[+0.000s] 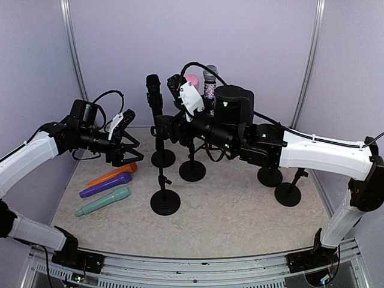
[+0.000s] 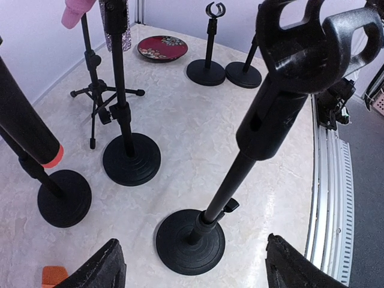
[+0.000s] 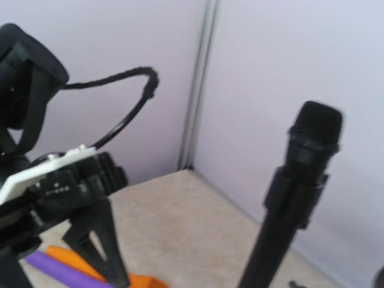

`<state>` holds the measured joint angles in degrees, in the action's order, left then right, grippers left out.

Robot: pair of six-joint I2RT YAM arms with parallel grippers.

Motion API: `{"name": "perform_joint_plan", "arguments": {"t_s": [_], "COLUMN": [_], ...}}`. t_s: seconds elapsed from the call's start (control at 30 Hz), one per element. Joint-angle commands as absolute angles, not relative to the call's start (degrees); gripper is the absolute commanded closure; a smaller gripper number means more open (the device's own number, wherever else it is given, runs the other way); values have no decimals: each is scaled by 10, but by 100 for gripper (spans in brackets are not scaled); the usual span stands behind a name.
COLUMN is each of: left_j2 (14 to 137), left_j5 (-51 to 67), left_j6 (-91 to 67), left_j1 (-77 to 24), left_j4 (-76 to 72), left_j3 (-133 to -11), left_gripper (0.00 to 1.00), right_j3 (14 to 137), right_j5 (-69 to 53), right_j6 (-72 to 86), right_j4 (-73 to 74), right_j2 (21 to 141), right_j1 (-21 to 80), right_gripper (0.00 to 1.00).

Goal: Remove the microphone from the stand
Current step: Adjust the microphone stand.

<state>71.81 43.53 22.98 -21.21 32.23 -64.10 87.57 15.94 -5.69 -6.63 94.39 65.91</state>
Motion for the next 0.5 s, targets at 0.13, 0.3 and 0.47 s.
{"name": "perform_joint_plan", "arguments": {"t_s": [0.13,0.3,0.47], "left_j2": [704,709,715], "left_j5": [448,444,441], "left_j6": [246,251,252], "left_j1": [-205,-205,-206], "left_j4": [329,328,328], "left_j3": [-632,-631,-634], "left_gripper": [24,25,26], "right_j3": [940,915,880], "right_j5": [132,133,125], "right_j6": [3,8,4], "right_j4": [64,84,93], "right_j2": [1005,1008,1003], "right_j1": [650,650,651], "right_gripper": [49,62,75]}}
